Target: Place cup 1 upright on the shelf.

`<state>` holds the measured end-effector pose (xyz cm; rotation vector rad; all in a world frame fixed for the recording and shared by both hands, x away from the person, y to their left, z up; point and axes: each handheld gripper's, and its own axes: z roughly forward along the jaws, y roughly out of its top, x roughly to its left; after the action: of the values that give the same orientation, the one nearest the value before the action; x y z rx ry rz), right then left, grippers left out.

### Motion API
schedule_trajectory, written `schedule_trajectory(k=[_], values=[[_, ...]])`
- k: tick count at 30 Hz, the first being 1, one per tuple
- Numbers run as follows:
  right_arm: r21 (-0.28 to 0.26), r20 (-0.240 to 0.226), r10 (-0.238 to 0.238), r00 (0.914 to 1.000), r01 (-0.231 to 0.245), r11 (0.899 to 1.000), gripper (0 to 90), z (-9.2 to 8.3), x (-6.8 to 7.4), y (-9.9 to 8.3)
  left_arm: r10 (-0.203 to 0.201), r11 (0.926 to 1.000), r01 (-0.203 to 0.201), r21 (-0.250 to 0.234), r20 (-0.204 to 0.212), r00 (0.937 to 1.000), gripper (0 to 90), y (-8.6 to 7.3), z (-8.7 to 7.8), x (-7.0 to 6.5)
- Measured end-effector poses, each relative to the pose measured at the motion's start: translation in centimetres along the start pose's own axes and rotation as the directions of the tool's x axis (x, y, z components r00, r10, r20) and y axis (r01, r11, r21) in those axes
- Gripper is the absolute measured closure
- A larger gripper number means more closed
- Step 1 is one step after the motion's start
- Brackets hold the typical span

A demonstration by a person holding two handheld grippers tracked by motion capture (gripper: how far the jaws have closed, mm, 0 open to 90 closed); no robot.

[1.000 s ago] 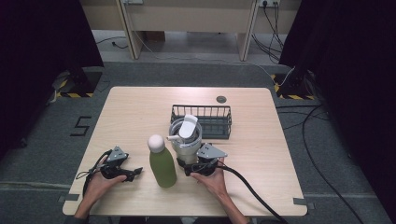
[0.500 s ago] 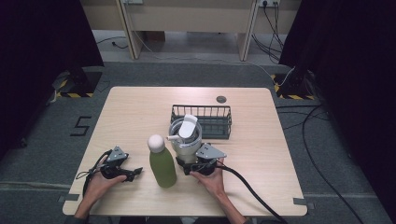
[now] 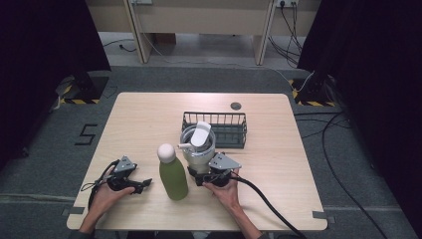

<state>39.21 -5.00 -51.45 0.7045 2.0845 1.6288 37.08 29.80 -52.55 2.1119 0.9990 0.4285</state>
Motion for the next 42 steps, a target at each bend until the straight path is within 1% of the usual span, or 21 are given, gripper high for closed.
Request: schedule_trajectory(k=[3,5,6,7,8,11,14,18,21,24,26,28,31,32,35,36,39,42], values=[[-0.012,-0.005,0.004,1.0,-0.004,1.0,11.7,-0.2,0.0,0.4,0.001,1.0,-0.001,0.001,0.0,1.0,10.6,0.0,0.0,0.0],[-0.013,0.002,-0.007,1.0,0.007,1.0,11.7,-0.4,0.1,0.8,0.0,1.0,0.0,0.0,0.001,1.0,10.6,0.0,0.0,0.0],[-0.016,0.011,-0.02,0.9997,0.02,1.0,11.7,-0.5,0.0,1.0,0.0,1.0,0.0,0.001,0.001,1.0,10.6,0.0,0.0,0.0],[-0.018,0.014,-0.021,0.9997,0.021,1.0,11.7,-0.7,-0.1,1.2,0.0,1.0,0.0,0.001,0.001,1.0,10.6,0.0,0.0,0.0],[-0.02,0.013,-0.016,0.9998,0.016,1.0,11.7,-1.0,-0.2,1.6,0.0,1.0,0.0,0.001,0.001,1.0,10.6,0.0,0.0,0.0],[-0.012,0.023,-0.015,0.9996,0.015,1.0,11.7,-1.2,-0.3,2.0,0.0,1.0,0.0,0.0,0.001,1.0,10.6,0.0,0.0,0.0],[-0.018,0.033,-0.006,0.9994,0.007,1.0,11.7,-1.5,-0.6,2.3,0.0,1.0,0.0,0.0,0.0,1.0,10.6,0.0,0.0,0.0],[-0.019,0.055,-0.016,0.9984,0.017,1.0,11.7,-2.0,-1.2,3.0,0.0,1.0,0.0,0.0,0.001,1.0,10.6,0.0,0.0,0.0],[-0.018,0.064,0.003,0.998,-0.002,1.0,11.7,-2.7,-1.7,3.8,0.0,1.0,0.0,0.001,0.001,1.0,10.6,0.0,0.0,0.0],[-0.011,0.073,0.008,0.9973,-0.007,1.0,11.7,-3.0,-2.0,4.2,0.0,1.0,0.0,0.0,0.0,1.0,10.6,0.0,0.0,0.0],[-0.009,0.092,0.006,0.9958,-0.005,1.0,11.7,-3.4,-2.4,4.6,0.0,1.0,0.0,0.0,0.0,1.0,10.6,0.0,0.0,0.0],[-0.008,0.098,0.003,0.9952,-0.002,1.0,11.7,-3.5,-2.5,4.7,0.0,1.0,0.0,0.001,0.001,1.0,10.6,0.0,0.0,0.0],[-0.008,0.11,0.013,0.9938,-0.012,1.0,11.7,-4.0,-3.0,5.1,0.001,1.0,-0.001,0.0,0.0,1.0,10.6,0.0,0.0,0.0],[-0.009,0.124,0.014,0.9922,-0.013,1.0,11.7,-4.4,-3.4,5.4,0.001,1.0,-0.001,0.001,0.0,1.0,10.6,0.0,0.0,0.0],[-0.006,0.134,0.014,0.9909,-0.013,1.0,11.7,-4.7,-3.6,5.8,0.0,1.0,0.0,0.001,0.001,1.0,10.6,0.0,0.0,0.0],[-0.002,0.139,0.012,0.9903,-0.012,1.0,11.7,-4.9,-3.8,6.0,0.0,1.0,0.0,0.001,0.001,1.0,10.6,0.0,0.0,0.0],[0.008,0.144,0.025,0.9892,-0.027,1.0,11.7,-5.5,-4.4,6.7,0.0,1.0,0.0,0.0,0.0,1.0,10.6,0.0,0.0,0.0],[0.029,0.159,0.021,0.9871,-0.026,0.999,11.7,-5.9,-5.1,7.3,0.0,1.0,0.0,0.001,0.001,1.0,10.6,0.0,0.0,0.0]])
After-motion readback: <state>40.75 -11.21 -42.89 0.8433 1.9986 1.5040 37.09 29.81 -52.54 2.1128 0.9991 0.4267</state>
